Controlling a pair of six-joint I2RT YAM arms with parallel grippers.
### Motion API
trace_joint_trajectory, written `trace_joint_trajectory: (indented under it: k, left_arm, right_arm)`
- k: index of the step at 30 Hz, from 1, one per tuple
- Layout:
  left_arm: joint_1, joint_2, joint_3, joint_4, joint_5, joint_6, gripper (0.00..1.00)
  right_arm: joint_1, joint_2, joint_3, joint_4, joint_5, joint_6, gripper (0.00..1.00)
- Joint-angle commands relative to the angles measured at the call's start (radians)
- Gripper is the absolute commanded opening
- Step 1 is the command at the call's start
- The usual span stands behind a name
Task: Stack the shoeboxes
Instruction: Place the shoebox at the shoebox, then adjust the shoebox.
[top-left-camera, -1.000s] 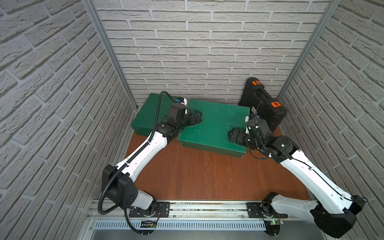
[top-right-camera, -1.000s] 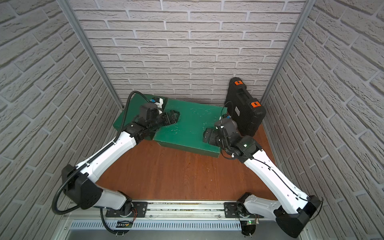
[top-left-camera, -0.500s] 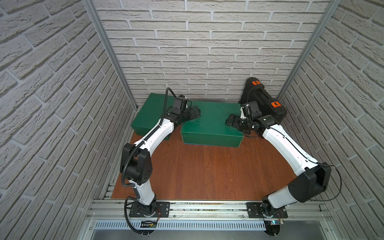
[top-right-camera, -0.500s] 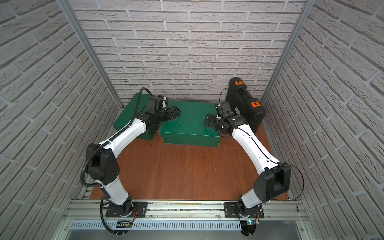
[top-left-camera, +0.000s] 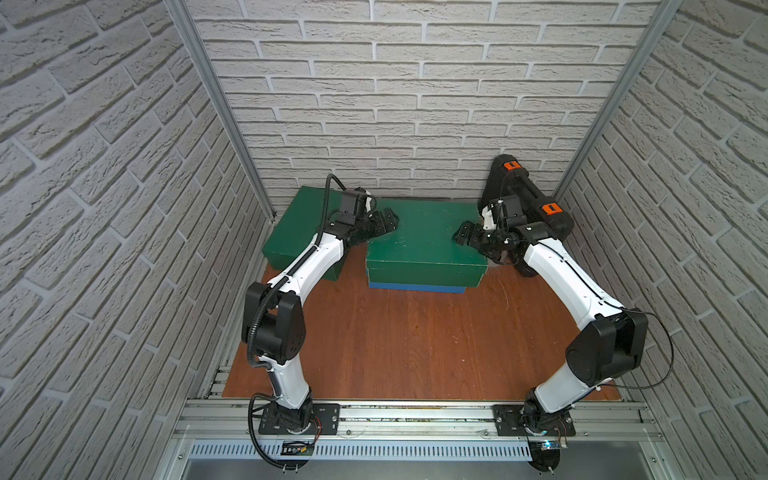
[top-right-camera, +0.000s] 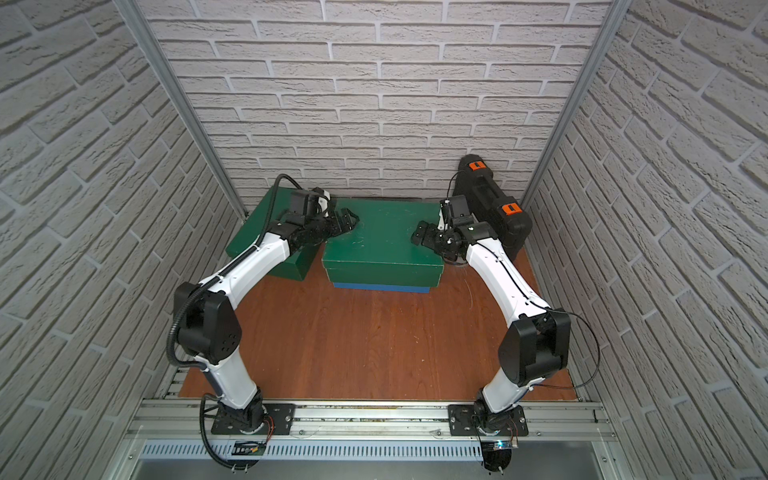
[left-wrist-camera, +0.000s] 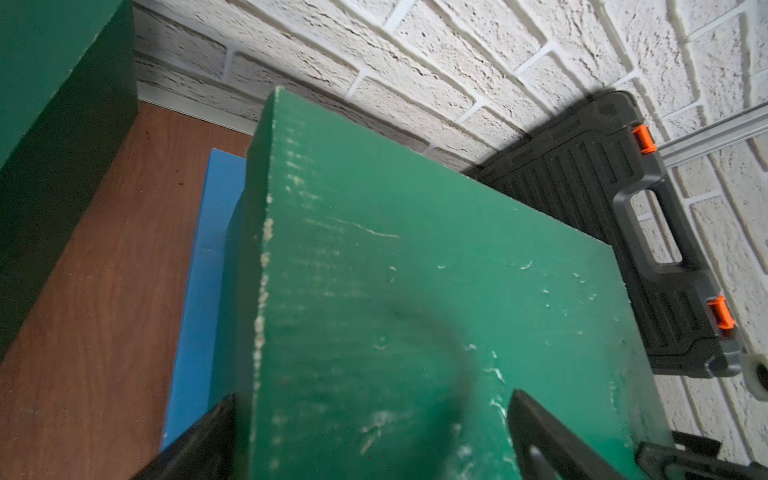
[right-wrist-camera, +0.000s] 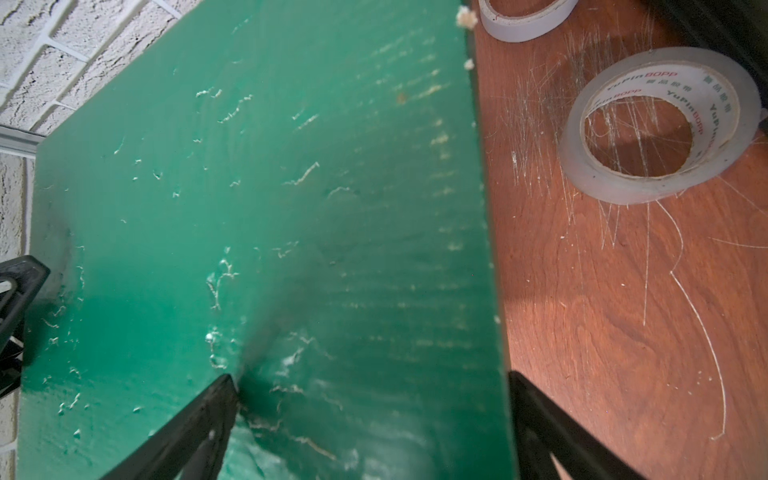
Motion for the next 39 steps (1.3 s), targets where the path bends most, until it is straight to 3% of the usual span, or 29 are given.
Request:
trace_joint_trajectory:
  k: [1,11,20,26,32,39]
  left_arm:
    - [-0.036,-0.038,-0.016,0.092,0.171,-0.017,0.98]
    - [-0.025,-0.071,-0.078,0.125,0.186,-0.020,0.98]
    - [0.097,-0.120,-0.109,0.119,0.232,-0.002,0.98]
    - [0.153,-0.230,-0.168,0.121,0.261,0.032,0.98]
    - [0.168,-0.436,-0.336,0.157,0.239,0.053,0.98]
    - [0.099,-0.839,-0.777,0.243,0.176,0.108,0.98]
  right_arm:
    - [0.017,-0.021,-0.006,0.072,-0.095,-0.014,0.98]
    - [-0.001,-0.101,-0.072,0.073,-0.033,-0.027,1.00]
    - [-0.007,-0.135,-0.019,0.022,0.045,-0.062,0.99]
    - [-0.007,-0.219,-0.020,0.015,0.077,-0.077,0.99]
    - [-0.007,-0.372,-0.077,-0.024,0.114,-0.093,0.99]
    - [-0.005,-0.793,-0.385,-0.051,0.151,-0.073,0.99]
